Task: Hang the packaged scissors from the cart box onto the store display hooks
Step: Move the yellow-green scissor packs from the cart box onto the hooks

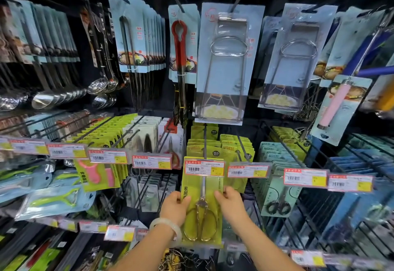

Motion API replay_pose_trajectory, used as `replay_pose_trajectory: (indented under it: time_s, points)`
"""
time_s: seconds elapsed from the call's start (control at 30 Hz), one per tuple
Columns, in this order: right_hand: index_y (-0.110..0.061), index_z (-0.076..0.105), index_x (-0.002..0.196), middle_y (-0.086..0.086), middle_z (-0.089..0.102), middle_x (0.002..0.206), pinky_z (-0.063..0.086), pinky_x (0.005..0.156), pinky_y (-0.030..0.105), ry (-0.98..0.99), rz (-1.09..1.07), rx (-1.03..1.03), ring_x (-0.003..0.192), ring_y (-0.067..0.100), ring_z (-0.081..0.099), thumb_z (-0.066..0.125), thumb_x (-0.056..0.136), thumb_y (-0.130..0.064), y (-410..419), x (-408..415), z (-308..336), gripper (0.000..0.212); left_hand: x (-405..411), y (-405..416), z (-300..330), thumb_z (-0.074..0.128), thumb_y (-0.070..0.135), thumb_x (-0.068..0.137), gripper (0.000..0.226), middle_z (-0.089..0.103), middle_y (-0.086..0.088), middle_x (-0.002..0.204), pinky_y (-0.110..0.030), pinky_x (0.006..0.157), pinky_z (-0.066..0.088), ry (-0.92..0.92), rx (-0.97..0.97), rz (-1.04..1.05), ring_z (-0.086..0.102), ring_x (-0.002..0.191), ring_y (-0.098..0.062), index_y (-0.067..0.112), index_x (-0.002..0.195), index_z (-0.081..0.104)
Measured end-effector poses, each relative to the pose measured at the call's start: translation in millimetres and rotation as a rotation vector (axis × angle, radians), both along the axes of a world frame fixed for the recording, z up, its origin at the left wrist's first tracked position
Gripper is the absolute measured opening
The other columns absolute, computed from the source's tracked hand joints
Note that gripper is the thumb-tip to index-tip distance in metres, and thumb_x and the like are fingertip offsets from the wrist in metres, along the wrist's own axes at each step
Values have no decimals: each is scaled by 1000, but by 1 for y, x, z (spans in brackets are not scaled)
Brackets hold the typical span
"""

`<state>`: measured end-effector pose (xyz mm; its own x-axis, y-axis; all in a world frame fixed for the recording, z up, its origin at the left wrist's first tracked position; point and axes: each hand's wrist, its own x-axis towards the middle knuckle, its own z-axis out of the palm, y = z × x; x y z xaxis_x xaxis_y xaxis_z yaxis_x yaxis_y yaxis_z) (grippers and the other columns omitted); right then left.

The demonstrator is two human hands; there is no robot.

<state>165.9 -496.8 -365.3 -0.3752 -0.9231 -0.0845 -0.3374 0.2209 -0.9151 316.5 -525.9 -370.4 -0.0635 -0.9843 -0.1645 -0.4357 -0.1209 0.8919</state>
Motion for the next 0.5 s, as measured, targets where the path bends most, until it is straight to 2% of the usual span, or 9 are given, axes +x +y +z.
replay_pose_trajectory:
  time_s: [0.1,0.2,0.27,0.37,0.5]
  points:
    - [-17,51,81,-4,50,74,39,63,22,40,27,29,65,9,45,50,95,-20,-5,1,-1,14,0,-3,1,52,24,95,38,32,0,60,-28,50,25,-39,-9,-18,30,53,-14,14,65,30]
    - [-20,52,82,-5,55,76,39,61,18,11,50,8,67,6,49,50,96,-17,-3,-1,-1,14,4,-4,2,50,23,96,38,32,1,60,-25,49,24,-56,-37,-67,30,53,-12,15,64,30]
    - [-15,52,82,-4,52,76,37,59,16,-4,65,-12,67,7,47,47,97,-18,2,-2,-1,15,6,-4,0,50,24,96,38,33,2,60,-24,50,26,-12,-26,-108,31,52,-11,16,64,33]
    - [-11,50,85,-1,48,76,37,62,21,-12,78,-23,68,10,44,44,98,-20,4,-4,-3,17,4,-1,1,50,23,97,36,35,5,58,-20,48,29,114,10,-96,34,51,-9,18,64,37]
    - [-14,56,96,-2,59,86,43,72,21,-32,68,-43,80,11,54,45,97,-18,1,-4,-5,12,0,-1,-1,50,21,96,36,36,5,56,-21,47,28,131,-11,-80,34,49,-8,18,63,37]
